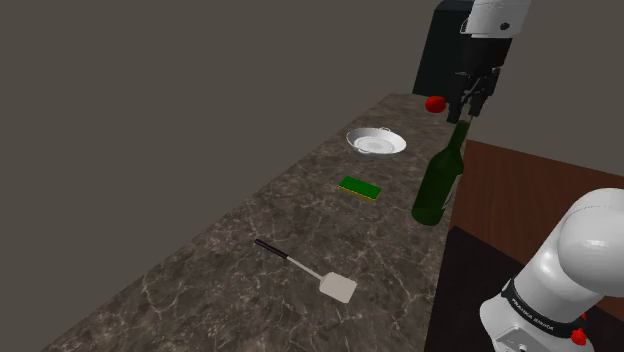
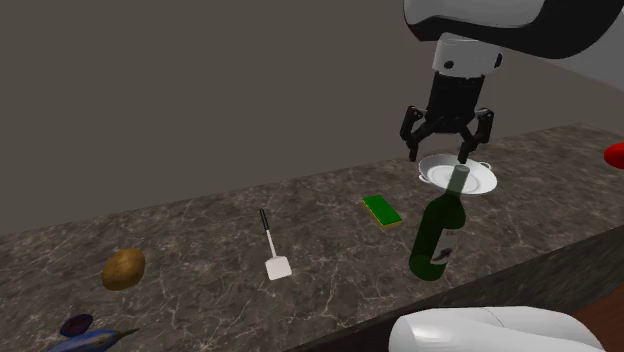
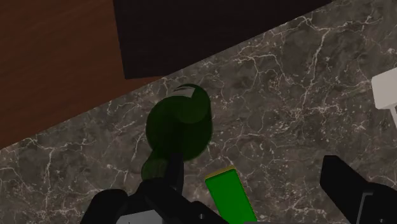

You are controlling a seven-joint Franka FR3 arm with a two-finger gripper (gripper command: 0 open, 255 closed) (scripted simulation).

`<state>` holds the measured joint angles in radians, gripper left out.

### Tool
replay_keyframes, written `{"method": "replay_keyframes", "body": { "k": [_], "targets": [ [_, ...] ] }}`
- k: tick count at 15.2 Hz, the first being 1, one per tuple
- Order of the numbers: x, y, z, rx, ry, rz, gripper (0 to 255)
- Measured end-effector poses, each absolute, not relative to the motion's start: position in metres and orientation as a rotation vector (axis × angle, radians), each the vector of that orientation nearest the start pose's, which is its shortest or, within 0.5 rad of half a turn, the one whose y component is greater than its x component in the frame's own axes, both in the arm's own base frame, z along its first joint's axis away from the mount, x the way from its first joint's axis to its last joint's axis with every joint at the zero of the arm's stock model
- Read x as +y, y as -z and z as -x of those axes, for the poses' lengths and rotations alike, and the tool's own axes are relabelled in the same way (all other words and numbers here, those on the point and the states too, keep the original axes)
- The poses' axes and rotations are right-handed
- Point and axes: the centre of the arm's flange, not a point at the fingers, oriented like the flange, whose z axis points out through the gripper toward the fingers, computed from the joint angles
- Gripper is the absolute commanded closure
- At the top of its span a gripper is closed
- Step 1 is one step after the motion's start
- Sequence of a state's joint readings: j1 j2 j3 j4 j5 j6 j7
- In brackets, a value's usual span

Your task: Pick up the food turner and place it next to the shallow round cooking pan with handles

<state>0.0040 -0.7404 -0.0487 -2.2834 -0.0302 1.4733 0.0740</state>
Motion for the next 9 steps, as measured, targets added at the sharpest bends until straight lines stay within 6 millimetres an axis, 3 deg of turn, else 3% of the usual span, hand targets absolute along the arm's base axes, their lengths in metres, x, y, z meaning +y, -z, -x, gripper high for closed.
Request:
{"method": "replay_keyframes", "body": {
  "k": [3,9],
  "targets": [
    [-0.011,-0.592,-0.315,0.146,-0.105,3.135,0],
    [0.042,-0.547,-0.336,0.046,-0.073,3.138,0]
  ]
}}
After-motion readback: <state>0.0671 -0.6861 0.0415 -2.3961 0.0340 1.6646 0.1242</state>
